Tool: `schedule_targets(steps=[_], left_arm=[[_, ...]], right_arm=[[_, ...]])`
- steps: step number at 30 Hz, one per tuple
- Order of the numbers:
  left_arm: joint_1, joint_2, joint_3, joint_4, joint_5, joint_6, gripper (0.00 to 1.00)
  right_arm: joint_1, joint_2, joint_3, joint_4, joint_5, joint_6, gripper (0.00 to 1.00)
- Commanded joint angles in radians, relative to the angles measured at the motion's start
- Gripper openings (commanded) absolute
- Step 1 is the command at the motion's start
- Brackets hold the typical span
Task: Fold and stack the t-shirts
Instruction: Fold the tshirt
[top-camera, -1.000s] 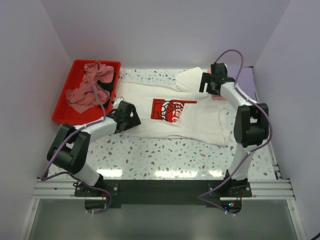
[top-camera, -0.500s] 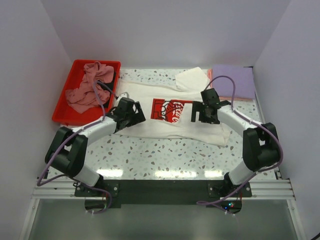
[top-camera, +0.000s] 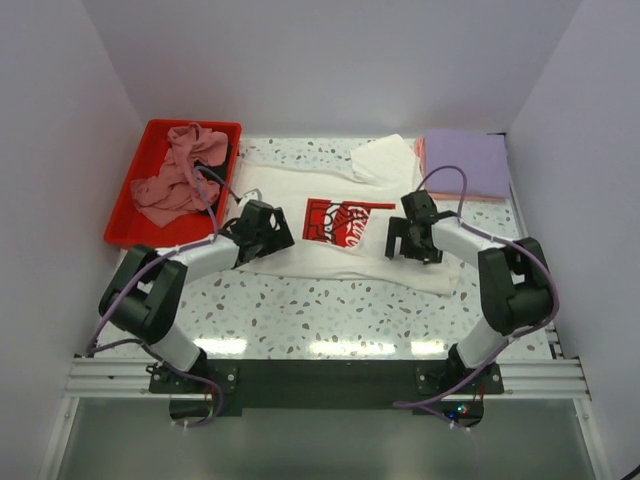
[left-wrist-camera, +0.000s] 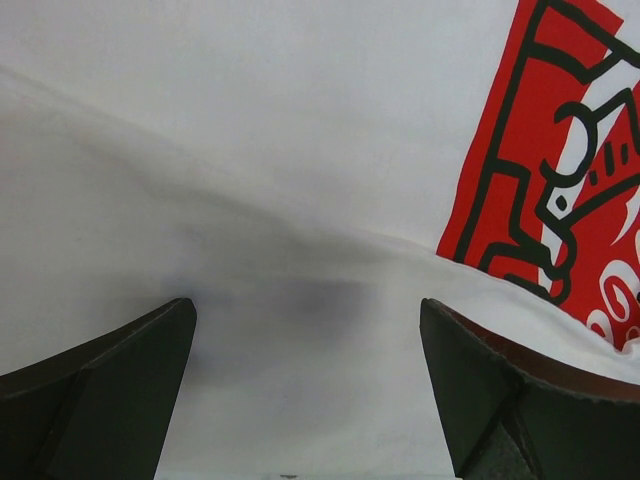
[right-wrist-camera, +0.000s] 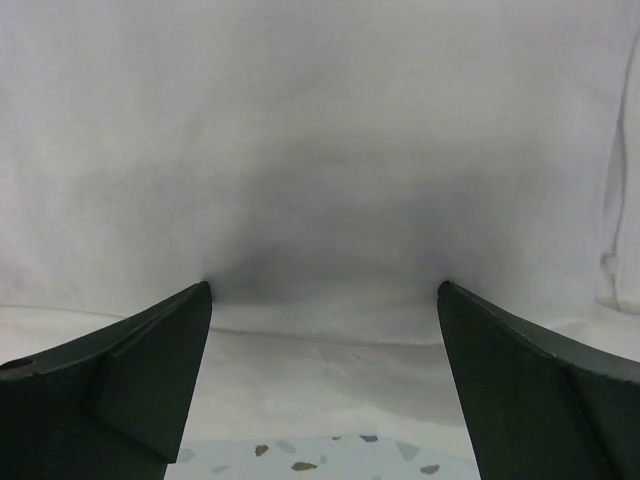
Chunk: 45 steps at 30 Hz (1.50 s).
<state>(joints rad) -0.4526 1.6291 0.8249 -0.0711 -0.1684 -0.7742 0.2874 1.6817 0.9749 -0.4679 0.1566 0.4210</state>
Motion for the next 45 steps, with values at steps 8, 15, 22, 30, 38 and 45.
schedule_targets(steps=[8,15,22,30,38,45], left_arm=[[-0.149,-0.287,-0.300,-0.226,-0.040,-0.204,1.00],[-0.230,-0.478,-0.336,-0.337,-0.054,-0.272,1.00],[-0.230,-0.515,-0.159,-0.392,-0.213,-0.194,1.00],[-0.213,-0.309,0.012,-0.268,-0.292,-0.120,1.00],[-0.181,-0.077,0.095,-0.240,-0.295,-0.109,1.00],[-0.178,0.006,0.063,-0.188,-0.211,-0.117,1.00]], right_arm=[[-0.080,-0.362,-0.301,-0.243,0.050,0.133,0.99],[-0.082,-0.577,-0.331,-0.253,-0.078,0.168,0.99],[-0.064,-0.626,-0.180,-0.192,-0.130,0.061,0.99],[0.108,-0.274,-0.016,-0.020,-0.009,0.024,0.99],[0.108,-0.071,-0.002,0.051,0.012,0.033,0.99],[0.107,-0.077,-0.125,0.046,0.060,0.099,0.99]])
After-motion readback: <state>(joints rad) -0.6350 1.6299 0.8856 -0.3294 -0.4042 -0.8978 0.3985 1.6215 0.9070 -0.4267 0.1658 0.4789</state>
